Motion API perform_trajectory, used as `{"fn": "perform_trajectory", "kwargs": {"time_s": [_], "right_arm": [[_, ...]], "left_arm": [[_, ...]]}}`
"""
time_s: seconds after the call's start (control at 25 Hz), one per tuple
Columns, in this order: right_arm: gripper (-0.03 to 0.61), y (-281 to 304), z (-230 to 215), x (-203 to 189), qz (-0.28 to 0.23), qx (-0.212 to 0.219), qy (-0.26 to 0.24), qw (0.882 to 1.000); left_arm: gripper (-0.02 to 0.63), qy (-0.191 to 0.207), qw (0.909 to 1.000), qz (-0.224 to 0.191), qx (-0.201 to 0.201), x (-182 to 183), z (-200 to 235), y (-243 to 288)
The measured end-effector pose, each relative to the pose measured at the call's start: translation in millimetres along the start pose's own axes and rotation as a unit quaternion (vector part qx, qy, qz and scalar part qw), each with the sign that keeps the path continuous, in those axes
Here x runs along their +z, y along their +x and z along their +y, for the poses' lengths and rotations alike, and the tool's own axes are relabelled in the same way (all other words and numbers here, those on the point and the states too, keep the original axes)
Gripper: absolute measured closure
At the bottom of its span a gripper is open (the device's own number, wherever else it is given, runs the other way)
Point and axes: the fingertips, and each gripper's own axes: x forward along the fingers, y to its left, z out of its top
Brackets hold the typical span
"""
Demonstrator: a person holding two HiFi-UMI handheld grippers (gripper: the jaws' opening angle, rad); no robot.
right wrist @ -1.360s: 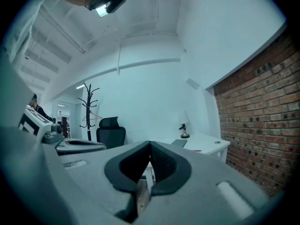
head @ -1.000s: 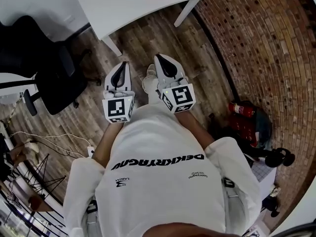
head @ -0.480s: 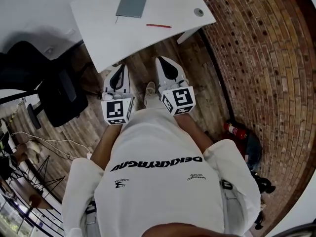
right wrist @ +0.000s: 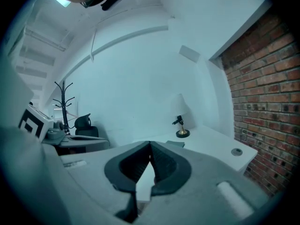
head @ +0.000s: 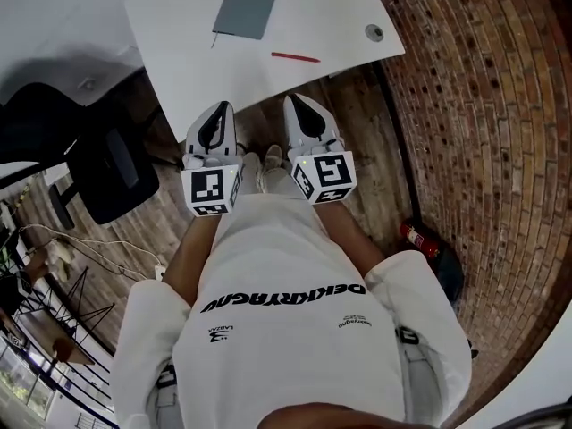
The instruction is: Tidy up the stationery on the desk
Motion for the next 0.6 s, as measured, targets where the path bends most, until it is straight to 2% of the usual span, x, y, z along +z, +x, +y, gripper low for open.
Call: {"fn": "perform_trajectory", "kwargs": {"time_s": [0.6], "right_arm": [[0.575, 136.4, -19.7, -2.7, 0.068, -0.040, 0.022, 0.997]], "left_arm": [[0.615, -0.019, 0.9959, 0.073, -0.050, -3.4, 86.4, 118.8]]}}
